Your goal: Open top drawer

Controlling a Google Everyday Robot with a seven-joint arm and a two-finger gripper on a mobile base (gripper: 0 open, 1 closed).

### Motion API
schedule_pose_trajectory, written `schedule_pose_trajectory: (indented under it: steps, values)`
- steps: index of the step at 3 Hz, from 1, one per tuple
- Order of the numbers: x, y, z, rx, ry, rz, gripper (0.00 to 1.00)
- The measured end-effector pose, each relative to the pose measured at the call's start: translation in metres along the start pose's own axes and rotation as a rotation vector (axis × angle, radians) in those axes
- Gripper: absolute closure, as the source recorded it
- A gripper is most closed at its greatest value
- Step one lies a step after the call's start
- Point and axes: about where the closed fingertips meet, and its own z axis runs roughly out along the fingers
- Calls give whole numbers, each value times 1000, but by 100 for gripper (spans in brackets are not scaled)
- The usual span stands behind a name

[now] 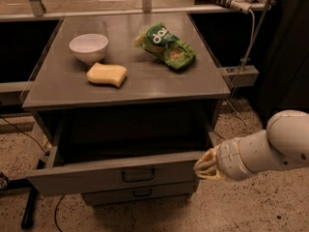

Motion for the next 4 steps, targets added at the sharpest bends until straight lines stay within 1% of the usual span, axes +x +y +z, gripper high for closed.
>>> schedule_pose_trajectory:
  steps: [1,2,3,4]
  values:
    - [0,0,0,0,0,0,12]
    - [0,0,0,0,0,0,0]
    - [0,0,0,0,0,0,0]
    - [3,-9,42,-59,20,-14,0]
